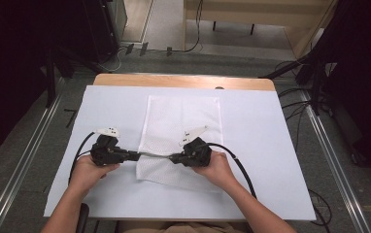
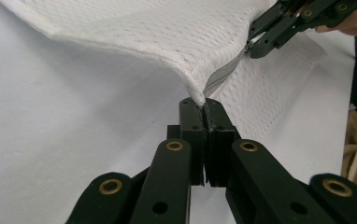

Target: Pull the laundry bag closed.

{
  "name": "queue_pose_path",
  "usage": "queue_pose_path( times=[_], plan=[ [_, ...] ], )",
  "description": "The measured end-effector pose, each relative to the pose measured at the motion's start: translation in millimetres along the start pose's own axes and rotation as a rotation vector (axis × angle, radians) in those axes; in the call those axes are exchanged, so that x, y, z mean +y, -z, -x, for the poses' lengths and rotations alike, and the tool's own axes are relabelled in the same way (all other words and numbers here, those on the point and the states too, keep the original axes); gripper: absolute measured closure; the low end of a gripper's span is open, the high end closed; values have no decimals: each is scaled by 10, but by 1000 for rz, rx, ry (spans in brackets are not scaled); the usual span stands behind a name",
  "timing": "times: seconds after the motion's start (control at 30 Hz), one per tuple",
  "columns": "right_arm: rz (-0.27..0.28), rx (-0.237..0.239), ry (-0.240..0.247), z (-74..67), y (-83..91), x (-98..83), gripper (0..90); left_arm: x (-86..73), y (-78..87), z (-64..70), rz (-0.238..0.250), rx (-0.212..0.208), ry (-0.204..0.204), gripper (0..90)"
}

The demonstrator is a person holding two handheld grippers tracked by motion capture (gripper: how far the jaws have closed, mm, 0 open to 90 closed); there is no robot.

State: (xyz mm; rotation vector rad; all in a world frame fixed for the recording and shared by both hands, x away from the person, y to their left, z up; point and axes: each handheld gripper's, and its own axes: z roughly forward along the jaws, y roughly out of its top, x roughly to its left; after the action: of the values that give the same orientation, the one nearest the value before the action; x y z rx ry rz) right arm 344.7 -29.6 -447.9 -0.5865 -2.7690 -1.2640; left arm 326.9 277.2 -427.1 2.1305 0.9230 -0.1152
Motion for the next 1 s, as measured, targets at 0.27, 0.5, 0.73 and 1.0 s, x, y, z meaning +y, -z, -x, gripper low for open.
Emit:
queue_pose_path(
  times=[0.27, 0.5, 0.73, 1.0],
  plan=[
    [8, 6, 6, -5, 71, -37, 884, -1, 0, -8, 6, -18, 4, 891],
    [2, 4, 0, 14, 81, -85, 885, -5, 19, -18, 5, -18, 10, 891],
    [-1, -5, -13, 36, 157, -134, 885, -6, 24, -20, 10, -12, 14, 890],
    [-4, -18, -21, 79, 238, -210, 884, -3, 20, -16, 16, -10, 10, 889]
  ],
)
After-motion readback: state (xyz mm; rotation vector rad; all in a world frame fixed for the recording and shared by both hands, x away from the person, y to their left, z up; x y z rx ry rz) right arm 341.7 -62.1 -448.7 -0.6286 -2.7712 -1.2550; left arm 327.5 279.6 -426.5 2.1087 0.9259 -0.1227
